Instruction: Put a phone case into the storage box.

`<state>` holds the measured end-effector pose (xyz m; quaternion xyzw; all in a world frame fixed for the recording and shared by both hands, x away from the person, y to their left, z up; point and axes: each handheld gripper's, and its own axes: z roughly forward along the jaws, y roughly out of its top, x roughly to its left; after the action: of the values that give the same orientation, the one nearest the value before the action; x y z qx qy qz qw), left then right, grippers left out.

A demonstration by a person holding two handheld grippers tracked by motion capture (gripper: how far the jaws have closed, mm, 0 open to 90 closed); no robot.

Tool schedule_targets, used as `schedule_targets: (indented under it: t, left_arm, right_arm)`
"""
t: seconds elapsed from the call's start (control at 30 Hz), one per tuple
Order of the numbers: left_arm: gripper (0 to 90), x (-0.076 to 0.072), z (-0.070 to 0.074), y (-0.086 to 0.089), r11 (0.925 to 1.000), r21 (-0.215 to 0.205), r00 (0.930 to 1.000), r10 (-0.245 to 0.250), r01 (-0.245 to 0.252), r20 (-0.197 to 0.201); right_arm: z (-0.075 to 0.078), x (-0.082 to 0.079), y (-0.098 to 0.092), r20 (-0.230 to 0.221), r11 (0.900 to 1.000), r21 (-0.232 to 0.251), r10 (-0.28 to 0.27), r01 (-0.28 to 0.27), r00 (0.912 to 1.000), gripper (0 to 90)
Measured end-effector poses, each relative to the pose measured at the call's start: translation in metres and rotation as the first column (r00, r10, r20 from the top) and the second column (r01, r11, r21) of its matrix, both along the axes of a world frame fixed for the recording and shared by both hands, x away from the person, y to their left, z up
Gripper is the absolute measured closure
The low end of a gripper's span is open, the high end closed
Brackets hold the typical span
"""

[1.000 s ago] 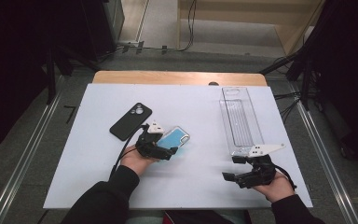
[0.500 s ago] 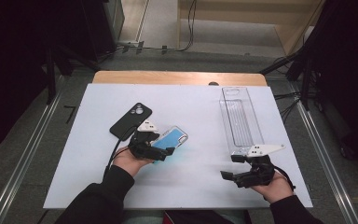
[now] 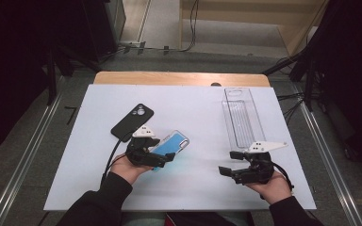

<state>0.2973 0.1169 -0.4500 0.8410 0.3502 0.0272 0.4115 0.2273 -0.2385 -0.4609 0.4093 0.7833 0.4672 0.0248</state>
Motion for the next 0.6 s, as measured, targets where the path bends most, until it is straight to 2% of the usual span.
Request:
schedule_targets:
  t: [0.17,0.23,0.33,0.5,0.6]
  left_arm:
    - [17.3,-0.006,-0.002,-0.002,0.9992,-0.020,0.9992,0.034,-0.034,0.021]
    - [17.4,-0.008,-0.002,-0.003,0.9991,-0.017,0.9989,0.039,-0.038,0.026]
    - [17.3,-0.011,-0.004,-0.005,0.9978,-0.019,0.9972,0.064,-0.063,0.040]
    - [17.3,-0.016,-0.008,-0.014,0.9952,-0.029,0.9936,0.095,-0.094,0.061]
    - [17.3,-0.018,-0.008,-0.016,0.9942,-0.034,0.9921,0.104,-0.102,0.070]
  right_arm:
    - [0.007,0.004,0.010,-0.004,0.999,0.030,-0.031,0.031,0.9995,17.0]
    - [0.007,0.005,0.012,-0.006,0.999,0.031,-0.029,0.029,0.9996,17.0]
    - [0.010,0.009,0.019,-0.034,0.998,0.012,-0.054,0.055,0.9979,17.0]
    - [0.013,0.014,0.033,-0.045,0.997,0.050,-0.048,0.051,0.9978,17.0]
    - [0.014,0.016,0.038,-0.051,0.997,0.055,-0.050,0.053,0.9974,17.0]
